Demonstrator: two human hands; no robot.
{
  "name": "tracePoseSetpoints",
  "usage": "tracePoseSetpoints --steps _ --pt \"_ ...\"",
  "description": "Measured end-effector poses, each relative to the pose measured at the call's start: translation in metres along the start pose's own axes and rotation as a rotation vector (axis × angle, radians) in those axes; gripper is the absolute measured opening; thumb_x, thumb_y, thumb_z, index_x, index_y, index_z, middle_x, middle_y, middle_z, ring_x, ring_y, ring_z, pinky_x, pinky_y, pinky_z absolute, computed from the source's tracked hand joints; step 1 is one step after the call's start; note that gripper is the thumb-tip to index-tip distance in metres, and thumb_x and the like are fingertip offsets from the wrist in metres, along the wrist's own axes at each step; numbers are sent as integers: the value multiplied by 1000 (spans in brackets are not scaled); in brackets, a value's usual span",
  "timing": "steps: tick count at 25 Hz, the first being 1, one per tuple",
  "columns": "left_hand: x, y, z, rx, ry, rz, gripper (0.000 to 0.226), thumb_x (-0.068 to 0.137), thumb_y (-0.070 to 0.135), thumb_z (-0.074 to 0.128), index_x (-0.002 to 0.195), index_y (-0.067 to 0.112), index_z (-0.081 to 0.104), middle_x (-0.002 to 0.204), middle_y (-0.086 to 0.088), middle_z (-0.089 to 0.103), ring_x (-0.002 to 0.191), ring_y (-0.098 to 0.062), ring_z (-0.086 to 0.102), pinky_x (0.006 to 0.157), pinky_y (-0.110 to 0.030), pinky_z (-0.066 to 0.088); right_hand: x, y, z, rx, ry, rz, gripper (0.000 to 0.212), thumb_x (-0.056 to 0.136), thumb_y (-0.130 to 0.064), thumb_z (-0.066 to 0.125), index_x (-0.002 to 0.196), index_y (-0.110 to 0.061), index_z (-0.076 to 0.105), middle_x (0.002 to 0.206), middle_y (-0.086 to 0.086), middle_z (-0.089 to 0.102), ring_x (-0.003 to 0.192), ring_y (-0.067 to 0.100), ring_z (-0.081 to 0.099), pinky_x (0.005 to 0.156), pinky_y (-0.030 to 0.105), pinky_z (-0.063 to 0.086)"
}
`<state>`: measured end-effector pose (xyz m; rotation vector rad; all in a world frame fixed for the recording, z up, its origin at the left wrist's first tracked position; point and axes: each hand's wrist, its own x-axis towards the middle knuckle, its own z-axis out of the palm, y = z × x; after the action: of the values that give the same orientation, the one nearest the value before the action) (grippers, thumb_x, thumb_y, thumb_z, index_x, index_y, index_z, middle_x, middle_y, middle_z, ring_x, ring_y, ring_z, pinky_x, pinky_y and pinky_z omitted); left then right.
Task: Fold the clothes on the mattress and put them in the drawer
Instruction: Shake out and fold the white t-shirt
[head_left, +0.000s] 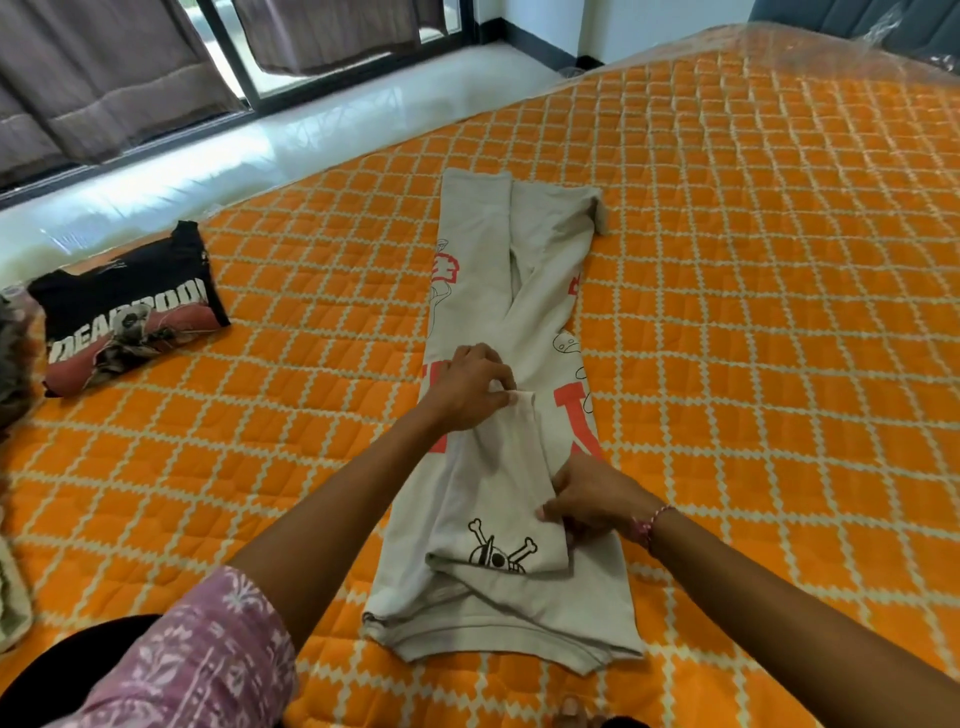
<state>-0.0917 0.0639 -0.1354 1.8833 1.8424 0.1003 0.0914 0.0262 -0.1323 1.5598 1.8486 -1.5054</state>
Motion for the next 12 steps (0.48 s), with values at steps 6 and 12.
tracePoseSetpoints --steps 6,12 --pt "17 7 2 228 -15 -54 26 96 32 46 118 20 55 126 -6 48 112 -24 48 95 -40 34 7 -14 -64 -101 82 -7 33 89 -38 64 82 -7 71 65 1 67 50 9 59 45 17 46" --pt "103 12 -18 28 219 12 48 97 35 47 141 20 37 143 -7 40 128 -24 40 104 -37 34 97 -56 -186 440 413 -71 22 96 -14 54 85 3 62 75 12 60 63 20 56 61 32 50"
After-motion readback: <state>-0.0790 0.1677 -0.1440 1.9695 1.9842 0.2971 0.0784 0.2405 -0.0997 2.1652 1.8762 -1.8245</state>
